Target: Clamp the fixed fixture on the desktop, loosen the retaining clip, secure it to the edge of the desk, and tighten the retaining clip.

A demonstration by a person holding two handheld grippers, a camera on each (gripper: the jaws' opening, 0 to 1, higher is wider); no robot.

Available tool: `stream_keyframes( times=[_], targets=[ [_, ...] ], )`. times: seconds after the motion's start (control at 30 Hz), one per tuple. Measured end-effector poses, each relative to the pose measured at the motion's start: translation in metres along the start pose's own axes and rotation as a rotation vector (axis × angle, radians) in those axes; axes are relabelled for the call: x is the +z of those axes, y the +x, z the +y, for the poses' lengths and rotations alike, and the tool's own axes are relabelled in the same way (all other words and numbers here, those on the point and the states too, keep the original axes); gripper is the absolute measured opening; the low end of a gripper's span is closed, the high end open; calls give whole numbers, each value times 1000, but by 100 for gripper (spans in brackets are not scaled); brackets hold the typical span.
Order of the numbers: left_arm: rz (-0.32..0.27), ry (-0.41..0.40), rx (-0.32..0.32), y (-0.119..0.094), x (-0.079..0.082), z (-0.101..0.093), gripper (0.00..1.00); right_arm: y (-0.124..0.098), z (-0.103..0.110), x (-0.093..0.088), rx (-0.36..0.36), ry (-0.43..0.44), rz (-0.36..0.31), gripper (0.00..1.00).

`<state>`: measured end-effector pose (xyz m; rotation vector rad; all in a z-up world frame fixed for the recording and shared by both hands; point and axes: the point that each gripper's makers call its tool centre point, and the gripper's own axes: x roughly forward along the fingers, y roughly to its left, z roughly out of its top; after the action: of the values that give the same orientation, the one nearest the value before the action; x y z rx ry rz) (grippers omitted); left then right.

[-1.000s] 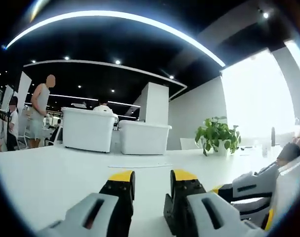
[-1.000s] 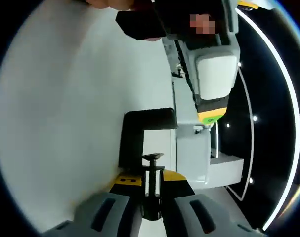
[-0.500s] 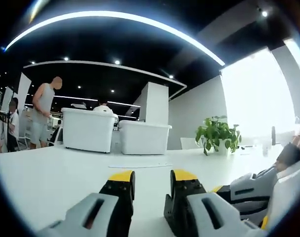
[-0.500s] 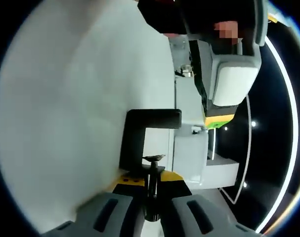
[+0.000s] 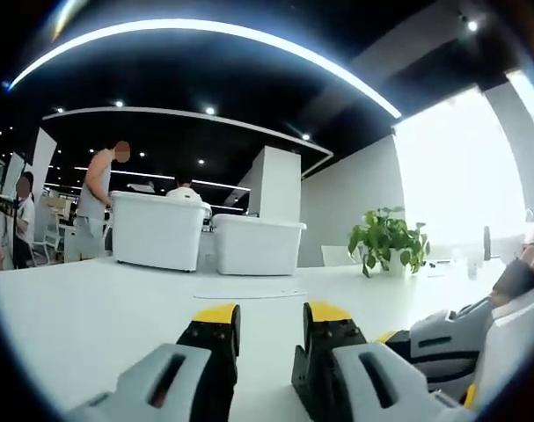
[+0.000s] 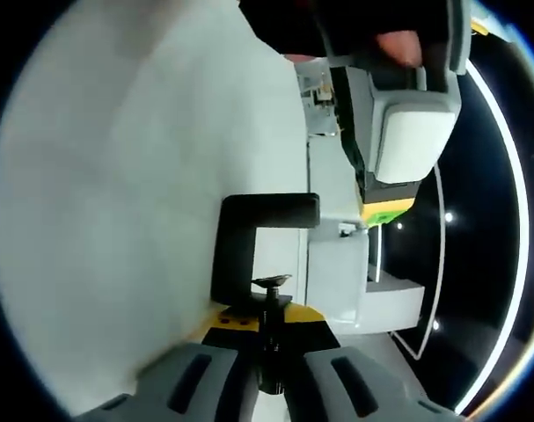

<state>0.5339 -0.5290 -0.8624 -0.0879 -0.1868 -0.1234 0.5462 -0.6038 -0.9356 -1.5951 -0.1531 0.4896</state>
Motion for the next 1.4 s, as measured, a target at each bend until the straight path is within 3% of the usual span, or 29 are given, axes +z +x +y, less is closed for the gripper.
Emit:
stream_keyframes(
  times=[0.83,1.2,1.4],
  targets=[
    [-1,2,4,-1,0,0,29,0,0,-1,2,54,-15,5],
    [-2,-6,14,-1,0,4,29,0,-2,-6,22,161,-39,5],
    [-3,-10,23,-1,0,6,29,-3,-1,-5,22,171,-46,5]
  ],
)
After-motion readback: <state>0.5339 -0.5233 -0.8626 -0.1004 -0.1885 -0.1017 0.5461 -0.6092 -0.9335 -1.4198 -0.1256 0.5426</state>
